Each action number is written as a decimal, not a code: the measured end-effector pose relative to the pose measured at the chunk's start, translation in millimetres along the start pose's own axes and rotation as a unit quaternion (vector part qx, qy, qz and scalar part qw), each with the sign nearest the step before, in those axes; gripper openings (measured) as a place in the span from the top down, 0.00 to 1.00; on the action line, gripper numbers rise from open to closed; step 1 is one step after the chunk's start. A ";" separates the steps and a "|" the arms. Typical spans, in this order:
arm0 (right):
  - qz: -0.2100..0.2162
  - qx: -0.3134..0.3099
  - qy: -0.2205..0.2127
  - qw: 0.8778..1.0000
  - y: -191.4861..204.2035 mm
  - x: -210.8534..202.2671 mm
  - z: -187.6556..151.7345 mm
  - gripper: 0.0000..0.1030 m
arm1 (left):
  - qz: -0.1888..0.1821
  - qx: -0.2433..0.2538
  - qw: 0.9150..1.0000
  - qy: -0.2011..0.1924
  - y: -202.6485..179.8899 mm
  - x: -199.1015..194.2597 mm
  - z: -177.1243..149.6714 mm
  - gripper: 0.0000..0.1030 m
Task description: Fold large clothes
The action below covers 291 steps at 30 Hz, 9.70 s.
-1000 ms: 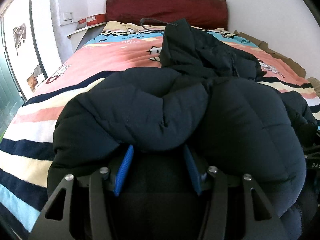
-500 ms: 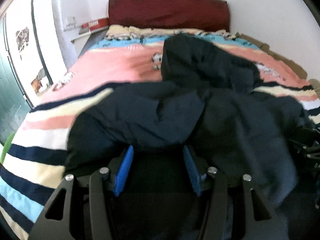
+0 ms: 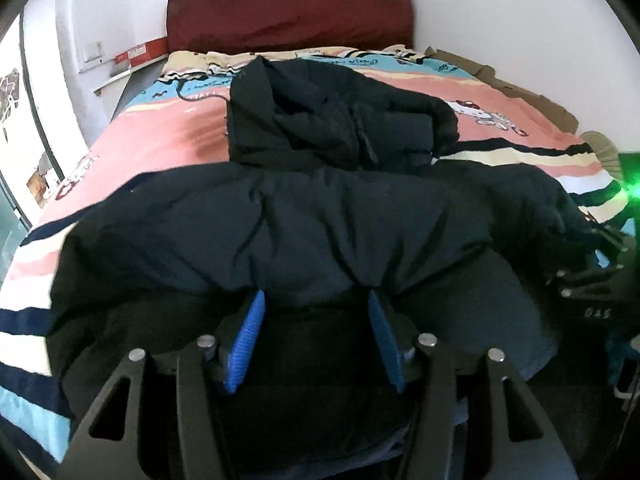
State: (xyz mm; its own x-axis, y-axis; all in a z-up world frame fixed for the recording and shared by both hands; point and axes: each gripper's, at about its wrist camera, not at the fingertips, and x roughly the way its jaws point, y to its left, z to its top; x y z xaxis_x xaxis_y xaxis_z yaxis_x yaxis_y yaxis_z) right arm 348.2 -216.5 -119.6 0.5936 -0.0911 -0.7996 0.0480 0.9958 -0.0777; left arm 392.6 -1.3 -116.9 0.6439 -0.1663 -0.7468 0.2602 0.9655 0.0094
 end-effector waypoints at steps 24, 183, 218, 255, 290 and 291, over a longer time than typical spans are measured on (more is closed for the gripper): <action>0.067 -0.010 -0.029 0.997 -26.2 -35.8 35.8 0.04 | -0.021 -0.008 0.999 -0.030 47.1 -42.2 62.8 0.47; 0.219 -0.165 -0.051 0.960 84.9 -47.1 15.1 0.52 | -0.107 0.044 0.993 0.006 34.0 -35.4 -20.8 0.70; 0.167 -0.065 -0.063 0.982 28.4 -29.5 80.4 0.37 | -0.108 0.024 0.994 0.019 -0.7 -0.9 85.7 0.63; 0.193 -0.080 -0.051 0.977 34.1 -58.9 0.6 0.35 | -0.115 0.032 0.993 -0.018 -4.8 -68.9 -7.3 0.58; 0.110 -0.100 -0.009 0.989 42.4 -126.5 -62.5 0.25 | 0.027 0.051 0.998 -0.035 -36.3 -147.8 -56.6 0.49; 0.108 -0.099 -0.013 0.989 39.3 -131.1 -65.0 0.25 | 0.030 0.049 0.998 -0.038 -36.0 -156.3 -61.3 0.48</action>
State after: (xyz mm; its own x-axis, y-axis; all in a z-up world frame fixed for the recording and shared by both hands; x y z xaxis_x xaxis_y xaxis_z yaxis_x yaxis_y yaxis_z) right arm 220.0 -166.0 -56.5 0.5930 0.1263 -0.7952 -0.2387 0.9708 -0.0237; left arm 238.5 2.2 -41.2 0.7130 -0.1265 -0.6897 0.2851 0.9509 0.1203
